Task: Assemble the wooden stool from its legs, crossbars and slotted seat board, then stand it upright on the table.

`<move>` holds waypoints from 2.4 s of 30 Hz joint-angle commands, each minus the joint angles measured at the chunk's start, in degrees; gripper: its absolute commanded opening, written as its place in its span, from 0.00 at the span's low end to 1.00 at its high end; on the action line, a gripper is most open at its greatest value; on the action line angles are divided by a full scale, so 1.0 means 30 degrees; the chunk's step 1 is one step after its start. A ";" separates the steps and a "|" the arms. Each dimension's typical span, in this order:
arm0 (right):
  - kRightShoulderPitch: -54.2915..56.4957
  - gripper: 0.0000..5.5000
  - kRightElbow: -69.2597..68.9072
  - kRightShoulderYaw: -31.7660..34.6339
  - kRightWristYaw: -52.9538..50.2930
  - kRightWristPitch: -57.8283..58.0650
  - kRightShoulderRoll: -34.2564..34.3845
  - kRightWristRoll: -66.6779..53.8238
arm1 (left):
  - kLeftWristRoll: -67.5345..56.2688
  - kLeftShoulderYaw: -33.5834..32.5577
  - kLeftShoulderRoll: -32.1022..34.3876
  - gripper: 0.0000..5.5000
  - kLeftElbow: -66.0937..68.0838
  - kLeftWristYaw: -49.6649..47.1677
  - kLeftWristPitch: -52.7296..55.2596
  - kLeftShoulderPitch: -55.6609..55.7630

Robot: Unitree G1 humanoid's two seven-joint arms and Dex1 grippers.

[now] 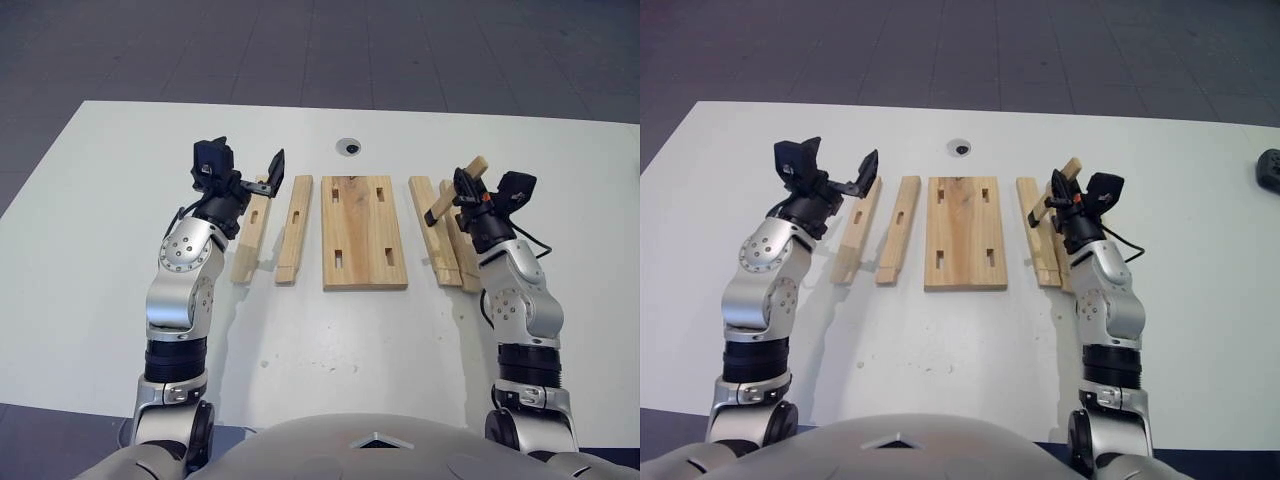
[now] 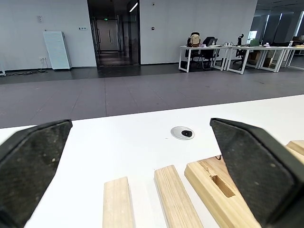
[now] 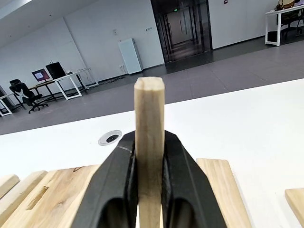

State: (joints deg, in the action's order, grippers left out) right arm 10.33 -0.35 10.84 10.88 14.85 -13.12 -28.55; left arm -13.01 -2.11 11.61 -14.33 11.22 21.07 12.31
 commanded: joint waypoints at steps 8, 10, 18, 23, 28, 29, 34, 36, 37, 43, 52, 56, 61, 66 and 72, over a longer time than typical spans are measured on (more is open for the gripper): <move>0.0051 0.08 -0.0019 0.0577 -0.0308 -0.0405 0.0626 0.0679 | 0.0293 0.0148 -0.0168 0.98 0.0189 -0.0056 -0.0142 -0.0203; -0.0235 0.08 -0.0100 0.0590 -0.0375 -0.0267 0.0566 0.0899 | 0.0360 0.0203 -0.0204 0.98 0.0261 -0.0038 -0.0202 -0.0221; -0.0546 0.08 -0.0190 0.0506 -0.0582 -0.0051 0.0710 0.1556 | 0.0479 0.0304 -0.0241 0.98 0.0301 -0.0025 -0.0288 -0.0249; -0.0491 0.08 0.0226 0.0000 -0.0525 -0.0089 0.0554 0.2535 | 0.0566 0.0334 -0.0238 0.98 0.0345 -0.0003 -0.0335 -0.0255; -0.2047 0.08 0.0631 -0.0964 -0.0344 -0.0039 0.0469 0.3935 | 0.0683 0.0344 -0.0291 0.98 0.0308 0.0023 -0.0371 -0.0288; -0.2376 0.08 0.0688 -0.1074 -0.0356 -0.0123 0.0530 0.4108 | 0.0715 0.0361 -0.0309 0.98 0.0294 0.0028 -0.0371 -0.0322; -0.3876 0.08 0.0486 -0.1263 -0.0475 -0.0464 0.0823 0.4455 | 0.0821 0.0439 -0.0328 0.98 0.0138 0.0069 -0.0336 -0.0494; -0.4562 0.08 0.0168 -0.1262 -0.0543 -0.0260 0.0886 0.4424 | 0.0842 0.0381 -0.0298 0.98 0.0130 0.0100 -0.0337 -0.0504; -0.4811 0.08 -0.0047 -0.1253 -0.0595 -0.0153 0.0899 0.4413 | 0.0854 0.0345 -0.0278 0.98 0.0128 0.0109 -0.0337 -0.0509; -0.4980 0.08 -0.0957 -0.0845 -0.1372 0.1023 0.1091 0.4026 | 0.0890 0.0328 -0.0237 0.98 0.0108 0.0158 -0.0314 -0.0553; -0.2868 0.14 -0.0792 -0.0375 -0.0948 0.0035 0.0788 0.3859 | 0.1041 0.0408 -0.0315 0.98 0.0355 0.0115 -0.0483 -0.0497; -0.1352 0.25 -0.0667 0.0260 -0.0683 -0.0536 0.0423 0.3635 | 0.0895 0.0384 -0.0411 0.98 0.0455 0.0156 -0.0449 -0.0500; 0.0529 0.38 -0.1418 0.0939 -0.0724 -0.0165 0.0307 0.2893 | 0.0895 0.0456 -0.0446 0.98 0.0571 0.0272 -0.0488 -0.0551; 0.2057 0.52 -0.2936 0.1213 -0.1046 0.1131 0.0207 0.1864 | 0.0950 0.0542 -0.0508 0.98 0.0779 0.0304 -0.0566 -0.0415; 0.4541 0.70 -0.3528 0.1247 -0.1288 0.2156 -0.0262 0.1417 | 0.0972 0.0560 -0.0601 0.98 0.0909 0.0237 -0.0716 -0.0386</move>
State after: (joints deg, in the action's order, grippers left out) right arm 20.83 -10.45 14.37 7.02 19.88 -12.42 -24.11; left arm -10.73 -0.51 9.85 -12.03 11.96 19.21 11.04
